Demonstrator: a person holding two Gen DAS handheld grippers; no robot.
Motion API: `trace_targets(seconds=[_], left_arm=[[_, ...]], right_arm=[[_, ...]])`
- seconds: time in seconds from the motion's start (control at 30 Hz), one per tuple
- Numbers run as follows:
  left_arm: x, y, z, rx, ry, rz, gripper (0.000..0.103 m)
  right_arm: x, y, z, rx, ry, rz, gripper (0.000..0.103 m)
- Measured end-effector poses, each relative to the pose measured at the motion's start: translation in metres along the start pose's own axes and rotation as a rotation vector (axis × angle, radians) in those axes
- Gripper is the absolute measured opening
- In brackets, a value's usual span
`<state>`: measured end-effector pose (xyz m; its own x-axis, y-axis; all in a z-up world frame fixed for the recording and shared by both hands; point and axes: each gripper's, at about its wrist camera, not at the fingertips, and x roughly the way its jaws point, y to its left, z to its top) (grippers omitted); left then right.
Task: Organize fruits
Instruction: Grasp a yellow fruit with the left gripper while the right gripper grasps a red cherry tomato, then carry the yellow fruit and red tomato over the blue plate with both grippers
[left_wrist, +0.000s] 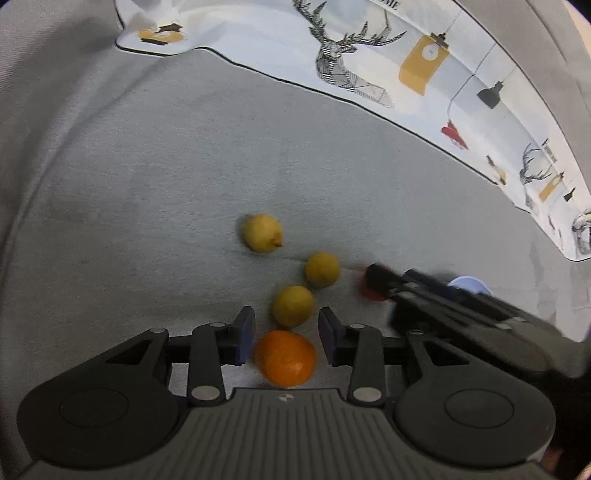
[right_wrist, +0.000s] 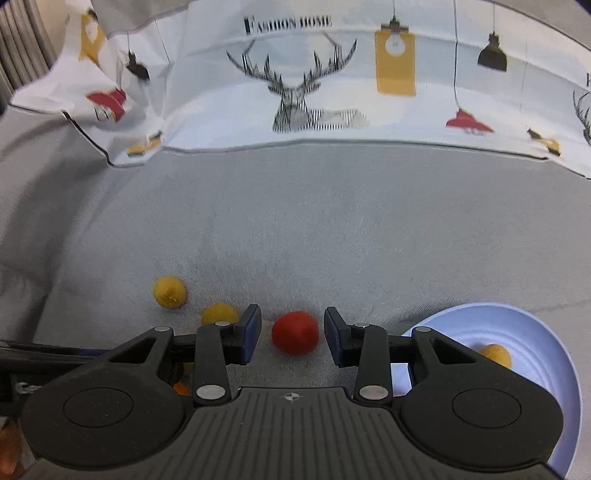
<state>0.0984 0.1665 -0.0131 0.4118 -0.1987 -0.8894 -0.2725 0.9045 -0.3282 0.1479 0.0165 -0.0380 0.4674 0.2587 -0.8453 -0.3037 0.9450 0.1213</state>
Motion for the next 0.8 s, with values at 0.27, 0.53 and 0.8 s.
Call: trace_targets(seconds=[0.27,0.53,0.8], left_arm=[[0.015,-0.014,0.001,0.051,-0.002,0.055,0.031],[0.001,-0.016,0.002,0.062,-0.082,0.086,0.027],[-0.014,-0.016,0.006,0.077,-0.126,0.144,0.027]], right_arm=[[0.015,-0.003,-0.005,-0.003,0.051,-0.042,0.035],[0.0,0.001,-0.005,-0.04,0.013,-0.033,0.032],[-0.027,-0.006,-0.001,-0.021,-0.047,0.004,0.032]])
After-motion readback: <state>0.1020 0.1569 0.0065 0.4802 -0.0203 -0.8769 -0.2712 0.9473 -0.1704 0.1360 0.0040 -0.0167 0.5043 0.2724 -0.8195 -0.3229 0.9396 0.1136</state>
